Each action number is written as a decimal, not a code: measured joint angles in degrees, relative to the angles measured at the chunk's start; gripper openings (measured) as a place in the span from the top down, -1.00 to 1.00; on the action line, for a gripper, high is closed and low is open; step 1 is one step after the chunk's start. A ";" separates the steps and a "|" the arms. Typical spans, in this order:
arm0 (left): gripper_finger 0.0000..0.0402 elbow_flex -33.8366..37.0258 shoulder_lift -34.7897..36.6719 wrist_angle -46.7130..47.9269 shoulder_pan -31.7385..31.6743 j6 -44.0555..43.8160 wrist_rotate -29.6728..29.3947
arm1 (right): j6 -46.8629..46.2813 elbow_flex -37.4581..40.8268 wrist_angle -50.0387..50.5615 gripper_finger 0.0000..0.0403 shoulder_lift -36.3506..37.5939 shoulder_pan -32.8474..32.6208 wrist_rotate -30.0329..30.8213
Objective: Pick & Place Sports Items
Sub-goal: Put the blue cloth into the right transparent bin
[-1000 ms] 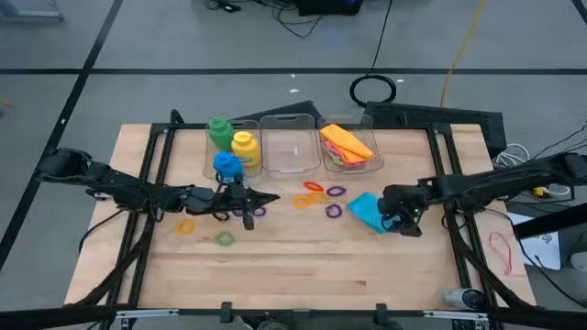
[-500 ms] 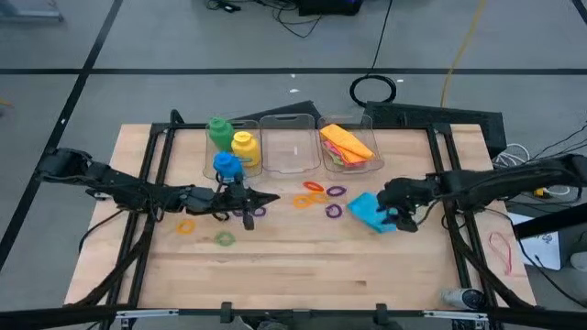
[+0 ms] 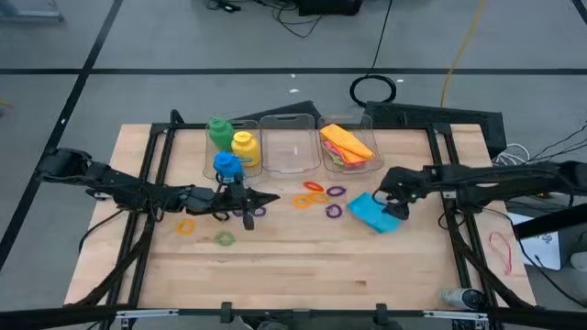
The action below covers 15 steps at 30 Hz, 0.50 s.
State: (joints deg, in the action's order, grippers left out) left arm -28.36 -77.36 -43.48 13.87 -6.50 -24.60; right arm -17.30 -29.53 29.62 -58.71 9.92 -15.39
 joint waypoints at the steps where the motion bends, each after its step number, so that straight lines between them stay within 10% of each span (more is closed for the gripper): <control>1: 0.92 0.00 0.00 0.00 0.00 0.00 0.00 | 0.04 1.18 -1.88 -0.38 -0.44 0.67 -1.49; 15: 0.92 0.00 0.00 -0.02 0.00 0.02 0.01 | -4.29 8.09 -12.01 -0.52 -3.50 2.01 -2.83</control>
State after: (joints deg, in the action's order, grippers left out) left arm -28.36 -77.36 -43.51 13.87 -6.48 -24.59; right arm -21.59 -21.43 17.61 -62.21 11.93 -18.22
